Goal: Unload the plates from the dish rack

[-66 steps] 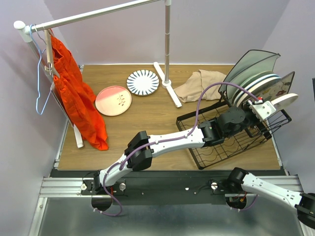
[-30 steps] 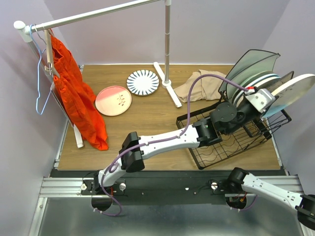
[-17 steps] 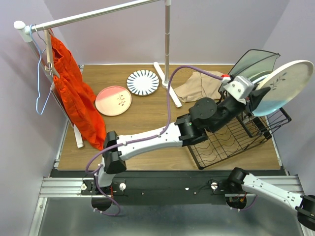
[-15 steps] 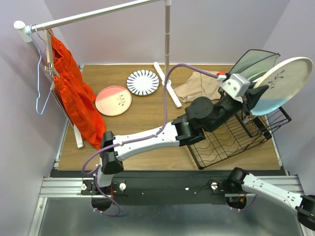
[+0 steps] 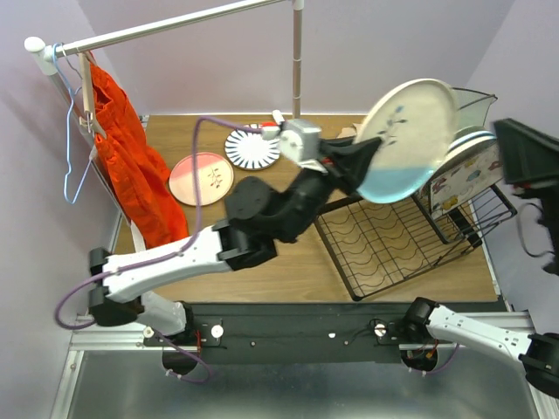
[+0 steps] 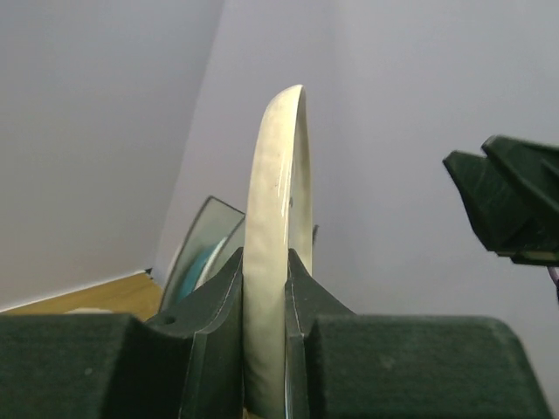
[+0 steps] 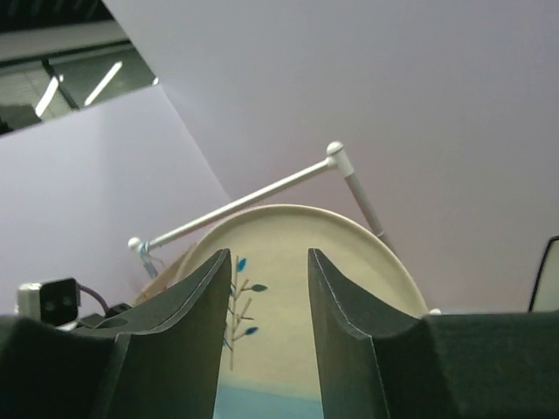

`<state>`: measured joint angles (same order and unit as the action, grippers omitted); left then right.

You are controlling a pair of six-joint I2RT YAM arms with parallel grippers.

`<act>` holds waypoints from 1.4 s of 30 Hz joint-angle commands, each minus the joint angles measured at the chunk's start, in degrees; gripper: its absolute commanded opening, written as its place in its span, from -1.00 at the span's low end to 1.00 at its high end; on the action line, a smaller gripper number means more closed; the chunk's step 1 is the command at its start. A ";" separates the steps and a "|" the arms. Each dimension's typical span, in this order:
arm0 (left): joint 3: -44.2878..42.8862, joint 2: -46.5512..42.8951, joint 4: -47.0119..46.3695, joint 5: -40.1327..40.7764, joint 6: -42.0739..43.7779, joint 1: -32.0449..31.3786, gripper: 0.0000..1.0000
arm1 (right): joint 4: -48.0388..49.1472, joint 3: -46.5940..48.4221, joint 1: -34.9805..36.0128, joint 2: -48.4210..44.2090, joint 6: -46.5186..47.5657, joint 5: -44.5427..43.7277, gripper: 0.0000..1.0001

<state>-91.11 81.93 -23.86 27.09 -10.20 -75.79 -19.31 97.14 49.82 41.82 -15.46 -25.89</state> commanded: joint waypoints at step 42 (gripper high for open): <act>37.76 -61.98 26.85 -2.66 -38.58 8.20 -1.00 | 35.03 -37.37 0.27 17.15 -24.35 61.13 0.01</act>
<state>-52.03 21.06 11.05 27.11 -44.45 -67.61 9.17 61.36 49.82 59.96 -37.01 30.41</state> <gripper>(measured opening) 0.249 0.600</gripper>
